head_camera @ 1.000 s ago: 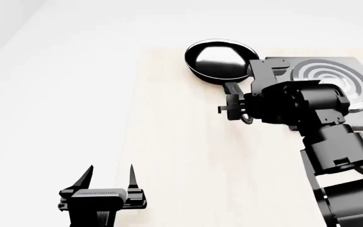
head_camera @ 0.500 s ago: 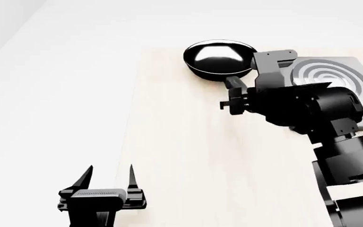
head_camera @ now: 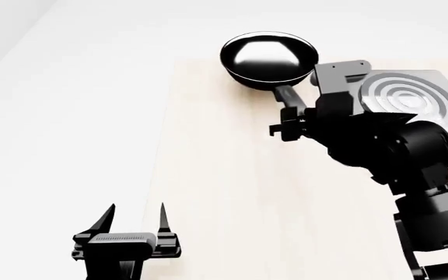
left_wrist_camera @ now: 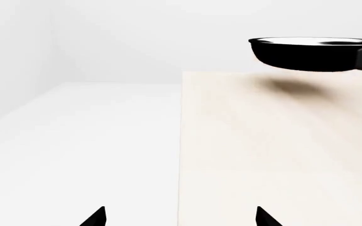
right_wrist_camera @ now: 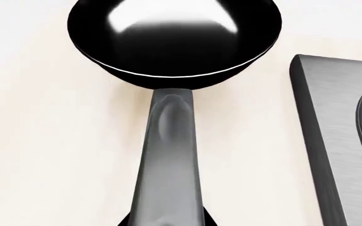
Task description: Turn on the stove and put the frying pan on it.
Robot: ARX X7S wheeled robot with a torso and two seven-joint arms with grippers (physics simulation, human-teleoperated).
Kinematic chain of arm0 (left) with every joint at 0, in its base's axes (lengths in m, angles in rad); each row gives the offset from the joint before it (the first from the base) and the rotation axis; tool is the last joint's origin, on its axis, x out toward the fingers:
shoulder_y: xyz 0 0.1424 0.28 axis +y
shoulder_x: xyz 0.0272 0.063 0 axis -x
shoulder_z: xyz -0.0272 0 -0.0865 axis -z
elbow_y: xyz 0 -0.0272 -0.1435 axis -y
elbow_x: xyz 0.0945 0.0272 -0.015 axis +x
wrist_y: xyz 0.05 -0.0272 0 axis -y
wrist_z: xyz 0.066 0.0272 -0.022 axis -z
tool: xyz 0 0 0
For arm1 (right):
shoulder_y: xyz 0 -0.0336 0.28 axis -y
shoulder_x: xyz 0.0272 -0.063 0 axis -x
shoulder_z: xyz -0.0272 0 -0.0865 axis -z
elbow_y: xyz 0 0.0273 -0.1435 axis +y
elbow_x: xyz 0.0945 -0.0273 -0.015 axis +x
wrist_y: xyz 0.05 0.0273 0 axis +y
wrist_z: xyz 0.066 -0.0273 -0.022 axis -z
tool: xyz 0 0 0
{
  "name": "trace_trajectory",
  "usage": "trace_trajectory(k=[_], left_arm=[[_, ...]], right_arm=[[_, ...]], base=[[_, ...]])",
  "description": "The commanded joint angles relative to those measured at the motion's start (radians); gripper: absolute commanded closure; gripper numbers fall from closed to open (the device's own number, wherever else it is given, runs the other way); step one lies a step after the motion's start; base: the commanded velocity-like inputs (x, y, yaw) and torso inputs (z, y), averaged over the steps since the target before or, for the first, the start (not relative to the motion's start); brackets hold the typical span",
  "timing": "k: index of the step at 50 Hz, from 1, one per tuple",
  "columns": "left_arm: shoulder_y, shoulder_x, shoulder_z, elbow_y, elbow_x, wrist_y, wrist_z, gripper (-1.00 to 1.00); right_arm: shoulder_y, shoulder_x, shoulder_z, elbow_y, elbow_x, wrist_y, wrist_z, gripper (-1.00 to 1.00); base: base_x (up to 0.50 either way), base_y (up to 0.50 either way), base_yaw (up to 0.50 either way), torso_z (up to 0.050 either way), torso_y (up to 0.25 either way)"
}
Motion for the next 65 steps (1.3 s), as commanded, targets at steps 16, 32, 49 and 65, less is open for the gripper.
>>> trace_trajectory(k=[16,32,49,65], left_arm=[[0.001,-0.005,0.006,0.004,-0.002,0.001,-0.006,-1.0],[-0.004,-0.004,0.009,-0.002,-0.007,0.002,-0.005,-1.0],[-0.005,-0.007,0.01,-0.006,-0.011,0.006,-0.007,-1.0],[-0.001,-0.011,0.012,-0.001,-0.014,0.006,-0.01,-1.0]], right_arm=[[-0.066,0.08,0.152,-0.255,0.037,0.062,0.193,1.0],[-0.11,0.139,0.226,-0.333,0.074,0.085,0.27,1.0],[-0.201,0.195,0.328,-0.446,0.133,0.083,0.349,1.0],[-0.291,0.246,0.422,-0.543,0.197,0.132,0.47,1.0]], base=[[0.0,0.0,0.0,0.001,0.002],[0.0,0.0,0.0,0.0,0.002],[0.0,0.0,0.0,0.001,0.002],[0.0,0.0,0.0,0.0,0.003]])
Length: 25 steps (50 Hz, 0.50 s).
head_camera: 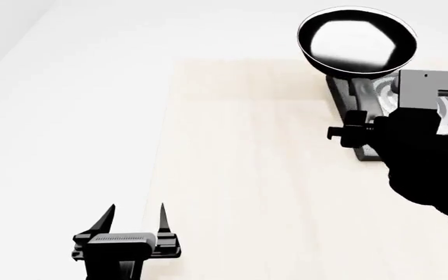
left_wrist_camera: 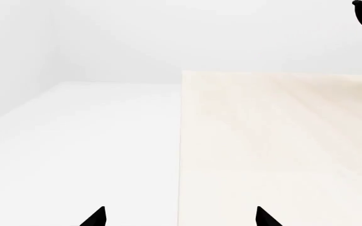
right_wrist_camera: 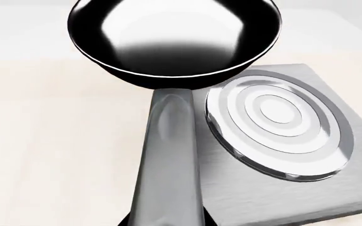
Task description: Turn on the stove and put the frying pan on it.
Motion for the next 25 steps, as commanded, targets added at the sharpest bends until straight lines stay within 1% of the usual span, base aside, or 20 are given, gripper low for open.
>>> trace_trajectory(k=[1,8,25], left_arm=[[0.002,-0.003,0.001,0.002,-0.003,0.0,-0.002,-1.0],[0.0,-0.003,0.002,0.002,-0.004,0.0,-0.002,-1.0],[-0.007,-0.003,0.005,-0.003,-0.008,0.0,-0.004,-1.0]], right_arm=[[-0.035,0.034,0.094,-0.076,-0.009,0.013,0.058,1.0],[-0.063,0.053,0.14,-0.099,0.019,0.015,0.081,1.0],[-0.125,0.077,0.2,-0.112,0.04,-0.012,0.094,1.0]], base=[[0.0,0.0,0.0,0.01,0.0],[0.0,0.0,0.0,0.0,0.003],[0.0,0.0,0.0,0.001,0.002]])
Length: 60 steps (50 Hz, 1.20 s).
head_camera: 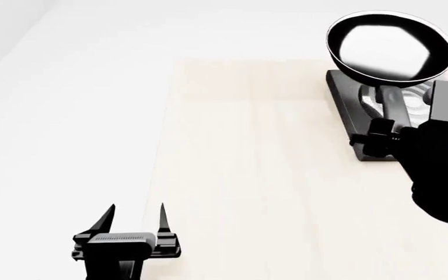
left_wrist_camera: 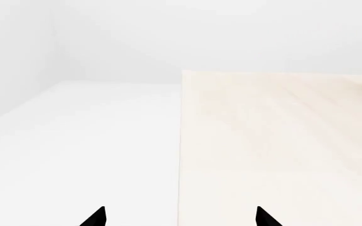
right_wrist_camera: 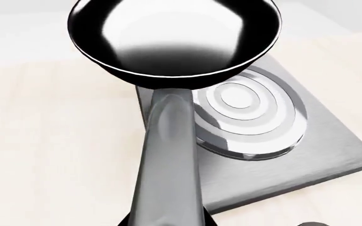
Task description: Turn on the stove and put the frying pan on it.
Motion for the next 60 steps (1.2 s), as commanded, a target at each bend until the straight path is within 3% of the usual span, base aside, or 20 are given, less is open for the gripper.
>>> trace_trajectory(k=[1,60], left_arm=[[-0.005,0.0,0.002,-0.004,-0.002,-0.001,-0.001,-1.0],[-0.003,-0.008,0.011,-0.001,-0.004,0.005,-0.013,-1.0]], right_arm=[[-0.018,0.02,0.072,-0.031,-0.031,-0.016,0.01,1.0],[-0.153,0.08,0.151,0.001,-0.061,-0.111,-0.025,1.0]], base=[[0.0,0.0,0.0,0.0,0.011],[0.0,0.0,0.0,0.001,0.002]])
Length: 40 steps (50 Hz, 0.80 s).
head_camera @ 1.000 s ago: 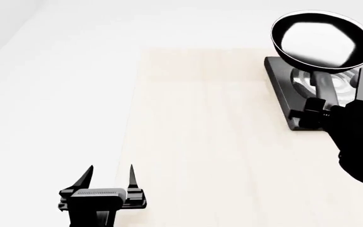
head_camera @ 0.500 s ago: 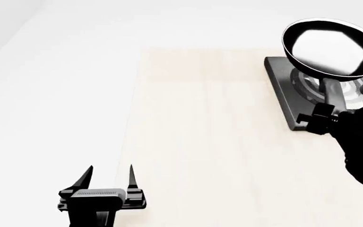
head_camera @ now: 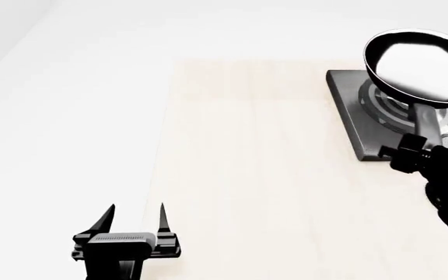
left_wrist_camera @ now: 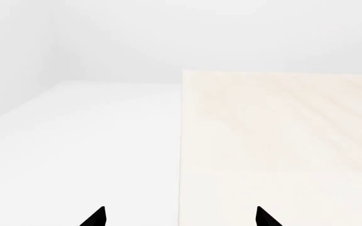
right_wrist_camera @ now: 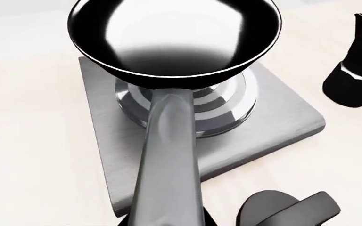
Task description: Turn on the stove and put the frying pan on it.
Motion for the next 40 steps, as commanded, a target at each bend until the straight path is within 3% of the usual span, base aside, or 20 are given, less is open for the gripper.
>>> trace_trajectory(k=[1,40], left_arm=[[-0.002,-0.001,0.002,-0.001,0.0,0.0,-0.002,-1.0],[-0.008,-0.003,0.007,-0.007,-0.005,0.001,-0.007,-1.0]], right_arm=[[0.001,0.014,0.033,-0.015,-0.058,-0.019,-0.009,1.0],[-0.016,0.004,-0.001,0.074,-0.119,-0.08,-0.062,1.0]], base=[[0.0,0.0,0.0,0.0,0.0],[0.0,0.0,0.0,0.001,0.002]])
